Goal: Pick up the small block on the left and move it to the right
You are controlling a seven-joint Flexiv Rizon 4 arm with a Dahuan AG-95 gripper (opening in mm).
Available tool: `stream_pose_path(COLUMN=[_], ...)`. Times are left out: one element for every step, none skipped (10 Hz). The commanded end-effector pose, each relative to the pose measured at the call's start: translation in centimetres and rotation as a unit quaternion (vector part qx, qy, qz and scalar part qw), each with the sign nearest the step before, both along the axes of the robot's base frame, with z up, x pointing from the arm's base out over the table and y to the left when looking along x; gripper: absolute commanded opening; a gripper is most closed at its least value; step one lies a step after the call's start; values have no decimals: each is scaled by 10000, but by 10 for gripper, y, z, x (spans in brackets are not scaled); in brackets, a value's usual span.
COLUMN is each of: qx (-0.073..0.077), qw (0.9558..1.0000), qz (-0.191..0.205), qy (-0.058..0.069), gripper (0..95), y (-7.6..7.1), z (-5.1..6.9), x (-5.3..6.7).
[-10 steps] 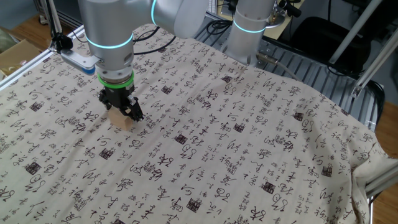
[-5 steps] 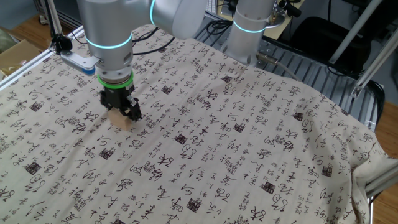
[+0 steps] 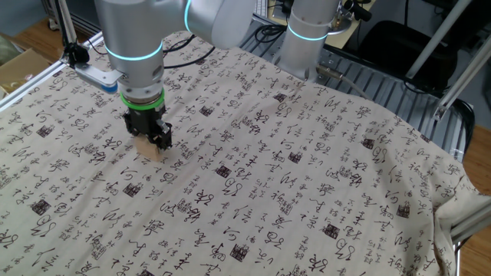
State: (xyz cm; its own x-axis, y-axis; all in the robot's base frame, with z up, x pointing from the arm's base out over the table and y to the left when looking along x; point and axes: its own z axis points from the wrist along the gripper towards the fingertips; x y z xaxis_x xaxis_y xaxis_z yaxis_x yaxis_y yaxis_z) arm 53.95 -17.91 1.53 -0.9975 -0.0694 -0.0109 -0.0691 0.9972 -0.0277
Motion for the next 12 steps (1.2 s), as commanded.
stream_pose_path(qx=[149, 121, 137, 125, 132, 136, 142, 174, 176, 208, 264, 294], qw=[9999, 9999, 9999, 9999, 9999, 9999, 9998, 9998, 9998, 9997, 9996, 9995], qz=[-6, 51, 53, 65, 66, 77, 84, 73, 80, 73, 65, 42], qy=[55, 37, 30, -2, -24, -52, -62, -56, -70, -77, -75, -68], gripper=[0, 0, 0, 0, 0, 0, 0, 0, 0, 0, 0, 0], y=[0, 0, -1, -1, -2, -2, -3, -4, -5, -6, -7, -7], z=[1, 1, 1, 4, 8, 13, 17, 24, 27, 35, 42, 48], x=[0, 0, 0, 0, 0, 0, 0, -1, -2, -2, -2, -3])
